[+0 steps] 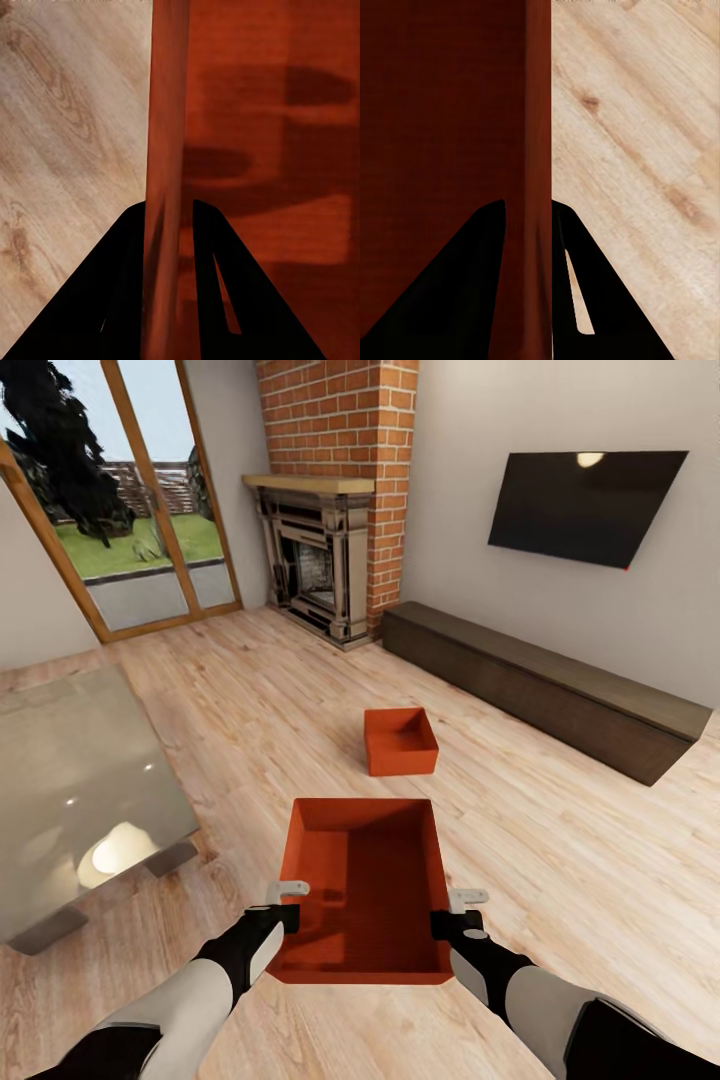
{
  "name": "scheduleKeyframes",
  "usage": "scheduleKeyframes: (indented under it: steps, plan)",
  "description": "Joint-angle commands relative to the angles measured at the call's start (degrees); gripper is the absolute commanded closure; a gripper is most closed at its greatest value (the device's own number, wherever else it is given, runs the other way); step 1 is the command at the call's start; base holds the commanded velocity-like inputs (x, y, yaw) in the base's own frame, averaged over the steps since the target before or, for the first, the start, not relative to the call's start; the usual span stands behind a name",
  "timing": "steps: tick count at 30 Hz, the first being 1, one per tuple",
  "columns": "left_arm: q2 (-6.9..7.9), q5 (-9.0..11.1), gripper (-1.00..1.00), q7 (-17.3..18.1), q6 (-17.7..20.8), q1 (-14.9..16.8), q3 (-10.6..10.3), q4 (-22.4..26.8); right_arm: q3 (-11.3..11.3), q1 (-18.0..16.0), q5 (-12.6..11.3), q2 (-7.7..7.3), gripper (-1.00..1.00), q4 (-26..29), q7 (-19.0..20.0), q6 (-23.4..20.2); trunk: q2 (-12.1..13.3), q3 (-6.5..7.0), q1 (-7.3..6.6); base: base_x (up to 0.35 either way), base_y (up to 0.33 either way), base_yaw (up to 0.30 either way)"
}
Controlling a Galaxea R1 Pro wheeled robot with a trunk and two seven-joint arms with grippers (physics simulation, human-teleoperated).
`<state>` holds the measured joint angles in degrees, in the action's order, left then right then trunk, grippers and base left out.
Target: Move the two storage containers from the living room to the garage. In the garage, place one container on the floor and stack the other container on top of it (either order is fine).
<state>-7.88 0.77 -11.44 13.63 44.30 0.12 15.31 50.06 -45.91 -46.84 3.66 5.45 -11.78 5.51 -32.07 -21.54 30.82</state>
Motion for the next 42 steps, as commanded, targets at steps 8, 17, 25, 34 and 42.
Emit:
scheduleKeyframes:
  steps: [8, 17, 25, 34, 42]
  plan:
    - [0.32, -0.68, 1.00, -1.83, 0.52, 0.00, 0.15, -0.09, -0.49, -0.06, 0.08, -1.28, 1.00, 0.00, -0.59, 0.38, -0.07, 0.62, 0.02, 0.000, 0.000, 0.000]
    - [0.32, -0.68, 1.00, -1.83, 0.52, 0.00, 0.15, -0.10, -0.49, -0.06, 0.08, -1.28, 1.00, 0.00, -0.59, 0.38, -0.07, 1.43, 0.02, 0.000, 0.000, 0.000]
    - [0.32, -0.68, 1.00, -1.83, 0.52, 0.00, 0.15, -0.10, -0.49, -0.05, 0.08, -1.28, 1.00, 0.00, -0.62, 0.38, -0.07, 2.15, 0.02, 0.000, 0.000, 0.000]
    - [0.32, -0.68, 1.00, -1.83, 0.52, 0.00, 0.15, -0.10, -0.49, -0.06, 0.08, -1.31, 1.00, 0.00, -0.61, 0.38, -0.07, 2.97, 0.02, 0.000, 0.000, 0.000]
    - [0.32, -0.68, 1.00, -1.83, 0.52, 0.00, 0.15, -0.10, -0.49, -0.07, 0.08, -1.34, 1.00, 0.00, -0.60, 0.38, -0.07, 3.69, 0.02, 0.000, 0.000, 0.000]
